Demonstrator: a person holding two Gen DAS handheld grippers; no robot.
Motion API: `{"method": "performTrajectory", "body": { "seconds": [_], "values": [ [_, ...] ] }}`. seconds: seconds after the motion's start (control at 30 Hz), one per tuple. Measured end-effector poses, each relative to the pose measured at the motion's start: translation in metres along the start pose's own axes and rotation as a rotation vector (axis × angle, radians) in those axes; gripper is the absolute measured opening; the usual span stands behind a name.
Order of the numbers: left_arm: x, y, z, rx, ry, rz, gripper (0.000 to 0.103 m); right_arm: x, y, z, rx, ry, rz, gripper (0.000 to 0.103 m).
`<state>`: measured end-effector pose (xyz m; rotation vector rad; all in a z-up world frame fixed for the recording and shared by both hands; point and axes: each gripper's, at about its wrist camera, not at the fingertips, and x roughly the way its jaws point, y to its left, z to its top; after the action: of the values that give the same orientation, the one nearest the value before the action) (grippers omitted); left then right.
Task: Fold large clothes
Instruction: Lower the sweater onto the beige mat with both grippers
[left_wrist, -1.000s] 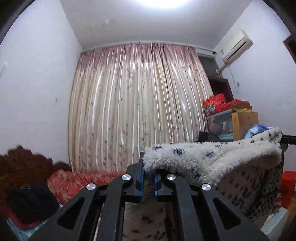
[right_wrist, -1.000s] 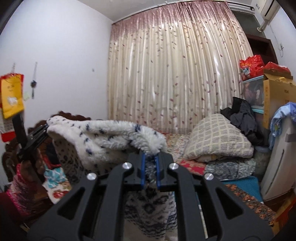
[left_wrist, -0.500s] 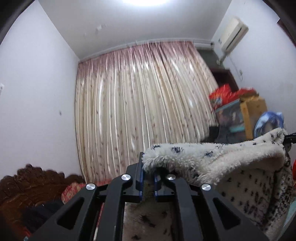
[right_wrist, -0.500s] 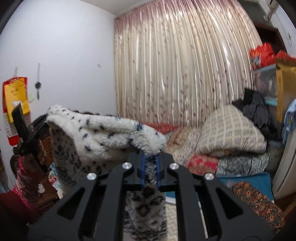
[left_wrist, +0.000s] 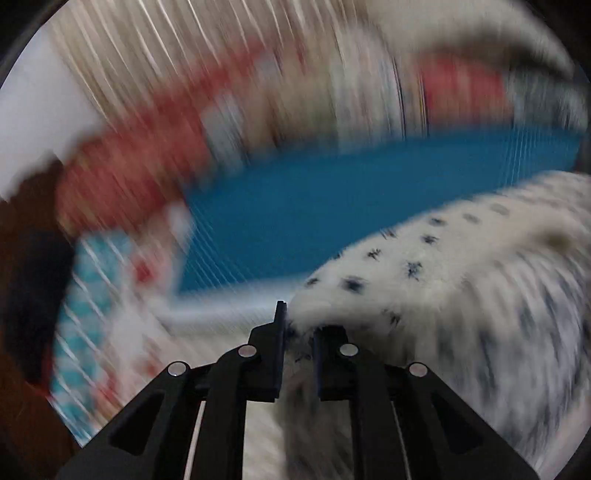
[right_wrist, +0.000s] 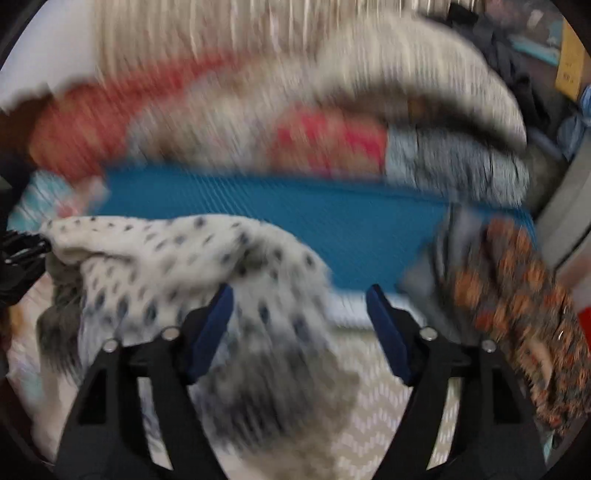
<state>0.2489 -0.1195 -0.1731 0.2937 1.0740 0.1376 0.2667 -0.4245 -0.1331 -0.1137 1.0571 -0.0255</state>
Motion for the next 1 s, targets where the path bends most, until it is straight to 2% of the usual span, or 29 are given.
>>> {"method": "performTrajectory", "body": {
  "seconds": [0.07, 0.1, 0.17, 0.3, 0.37, 0.43, 0.5, 0.57, 0.6, 0.63, 0.67, 0.7, 0.73, 0.77, 0.83, 0.9, 0.93, 1.0],
  "values": [
    [0.041, -0.013, -0.03, -0.004, 0.107, -0.063, 0.087, 0.008, -0.017, -0.039, 0.073, 0.04, 0.079, 0.068],
    [0.049, -0.014, -0.04, -0.001, 0.123, -0.07, 0.087, 0.006, -0.025, -0.054, 0.087, 0.059, 0.11, 0.068],
    [0.05, -0.011, -0.056, 0.035, 0.087, -0.087, 0.087, -0.001, -0.037, -0.082, 0.124, 0.099, 0.175, 0.068],
    [0.015, 0.009, -0.066, 0.1, 0.015, -0.167, 0.087, -0.034, -0.02, -0.133, 0.143, 0.109, 0.28, 0.068],
    [-0.011, 0.03, -0.075, 0.096, -0.006, -0.253, 0.087, -0.047, -0.014, -0.159, 0.132, 0.121, 0.347, 0.066],
    [-0.036, 0.053, -0.09, 0.057, -0.039, -0.311, 0.087, -0.055, -0.006, -0.18, 0.125, 0.142, 0.4, 0.062],
    [-0.058, 0.072, -0.11, -0.001, -0.076, -0.323, 0.084, -0.057, 0.006, -0.188, 0.134, 0.166, 0.436, 0.059],
    [-0.064, 0.081, -0.133, -0.036, -0.058, -0.327, 0.083, -0.049, 0.018, -0.197, 0.131, 0.201, 0.463, 0.057],
    [-0.061, 0.082, -0.143, -0.038, -0.038, -0.318, 0.083, -0.043, 0.022, -0.2, 0.132, 0.231, 0.459, 0.049],
    [-0.051, 0.081, -0.158, -0.03, 0.005, -0.292, 0.083, -0.035, 0.025, -0.203, 0.141, 0.271, 0.461, 0.022],
    [-0.044, 0.08, -0.166, -0.032, 0.038, -0.285, 0.083, -0.034, 0.022, -0.206, 0.151, 0.275, 0.463, 0.01],
    [-0.035, 0.08, -0.178, -0.048, 0.079, -0.295, 0.083, -0.04, 0.019, -0.203, 0.157, 0.254, 0.459, 0.008],
    [-0.029, 0.081, -0.187, -0.074, 0.114, -0.319, 0.083, -0.046, 0.016, -0.2, 0.151, 0.228, 0.448, 0.003],
    [-0.025, 0.082, -0.198, -0.119, 0.142, -0.372, 0.083, -0.058, 0.011, -0.191, 0.14, 0.188, 0.42, 0.003],
    [-0.024, 0.083, -0.207, -0.158, 0.147, -0.427, 0.083, -0.077, -0.009, -0.177, 0.121, 0.137, 0.351, 0.003],
    [-0.024, 0.08, -0.211, -0.18, 0.145, -0.454, 0.083, -0.092, -0.041, -0.16, 0.098, 0.094, 0.215, 0.003],
    [-0.023, 0.078, -0.211, -0.185, 0.15, -0.463, 0.083, -0.096, -0.055, -0.151, 0.086, 0.073, 0.126, 0.003],
    [-0.022, 0.07, -0.212, -0.197, 0.16, -0.472, 0.083, -0.096, -0.097, -0.135, 0.009, 0.04, -0.22, 0.003]
  ]
}}
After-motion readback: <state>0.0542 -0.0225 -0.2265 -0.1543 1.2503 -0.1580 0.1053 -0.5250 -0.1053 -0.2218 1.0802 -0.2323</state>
